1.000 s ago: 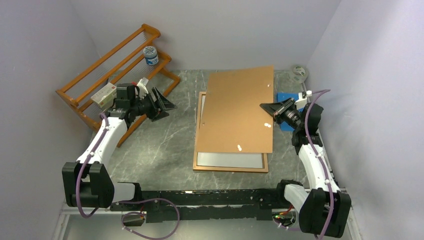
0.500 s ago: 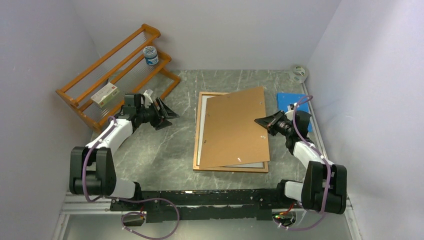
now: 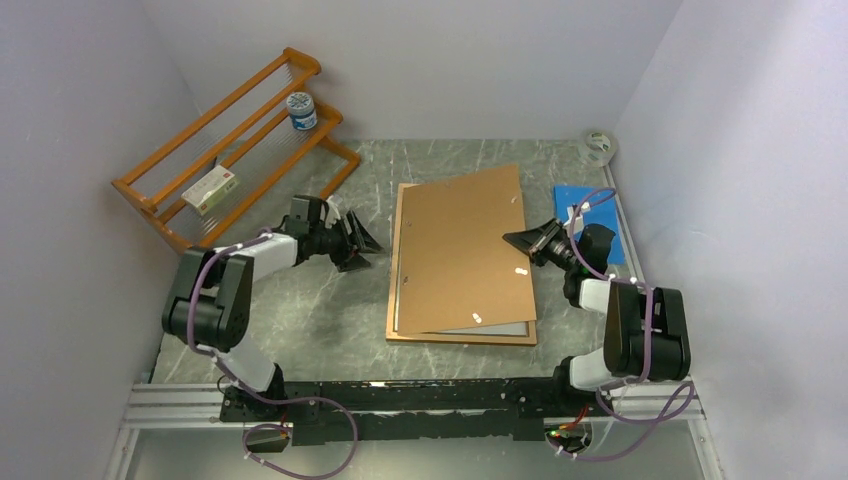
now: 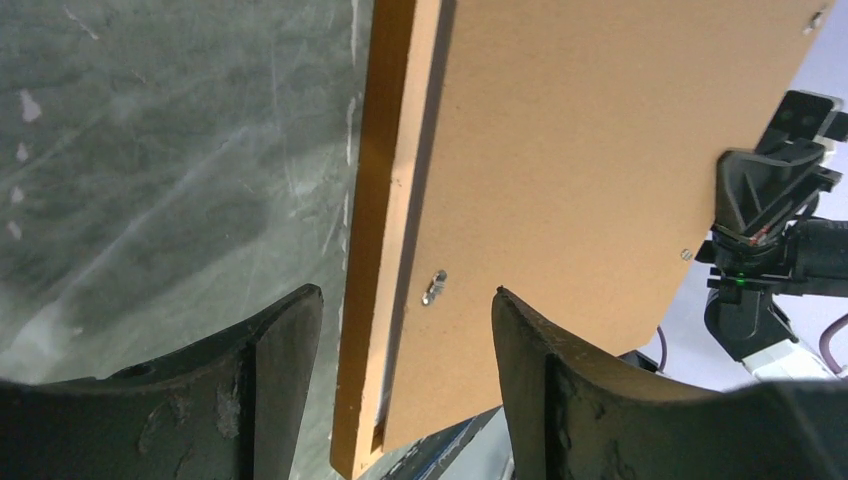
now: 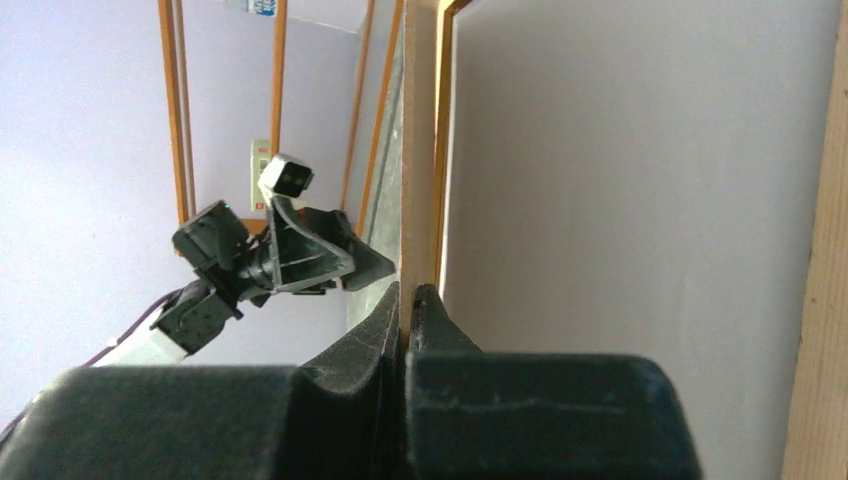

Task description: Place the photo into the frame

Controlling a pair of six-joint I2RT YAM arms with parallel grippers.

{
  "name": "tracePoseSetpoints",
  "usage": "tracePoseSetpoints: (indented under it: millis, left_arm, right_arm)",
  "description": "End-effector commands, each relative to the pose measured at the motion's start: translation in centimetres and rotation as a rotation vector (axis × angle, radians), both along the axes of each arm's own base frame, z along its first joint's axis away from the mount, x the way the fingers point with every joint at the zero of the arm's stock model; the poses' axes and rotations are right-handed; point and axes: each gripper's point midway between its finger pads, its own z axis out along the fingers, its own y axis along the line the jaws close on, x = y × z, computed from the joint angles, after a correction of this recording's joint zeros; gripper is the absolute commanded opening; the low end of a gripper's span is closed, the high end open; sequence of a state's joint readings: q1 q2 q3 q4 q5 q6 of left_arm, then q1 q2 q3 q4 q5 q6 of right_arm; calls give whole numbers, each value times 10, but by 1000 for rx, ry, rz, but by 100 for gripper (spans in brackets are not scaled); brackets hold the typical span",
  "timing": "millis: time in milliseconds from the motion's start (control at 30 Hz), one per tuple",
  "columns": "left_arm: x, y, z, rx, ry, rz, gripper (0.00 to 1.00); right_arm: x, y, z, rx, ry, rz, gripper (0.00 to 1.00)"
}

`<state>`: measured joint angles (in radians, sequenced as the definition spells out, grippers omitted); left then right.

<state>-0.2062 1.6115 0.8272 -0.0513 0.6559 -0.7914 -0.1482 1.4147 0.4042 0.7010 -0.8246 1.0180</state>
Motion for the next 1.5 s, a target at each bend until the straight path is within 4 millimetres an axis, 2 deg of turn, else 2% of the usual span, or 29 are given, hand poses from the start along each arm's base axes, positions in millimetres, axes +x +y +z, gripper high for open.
tracePoseSetpoints:
  millis: [0,267,467,600,1033,1467]
  left_arm:
    - [27,-14,4,-19,-76,7,67]
    - [30,-28,-21,-19,-38,-13,60]
    - [25,-37,-33,-9,-21,-30,53]
    - [23,-39,-39,1,-10,-36,52]
    - [22,-41,-49,25,12,-54,52]
    - [20,-42,-56,41,36,-66,52]
  right_arm:
    - [7,5,30,10,-189,49,0]
    - [9,4,10,10,-153,28,0]
    - [10,-2,-6,-29,-120,-19,0]
    - [10,-5,-13,-45,-124,-35,0]
    - [19,-10,-20,-104,-159,-49,0]
    - [34,-9,-13,-72,-210,-36,0]
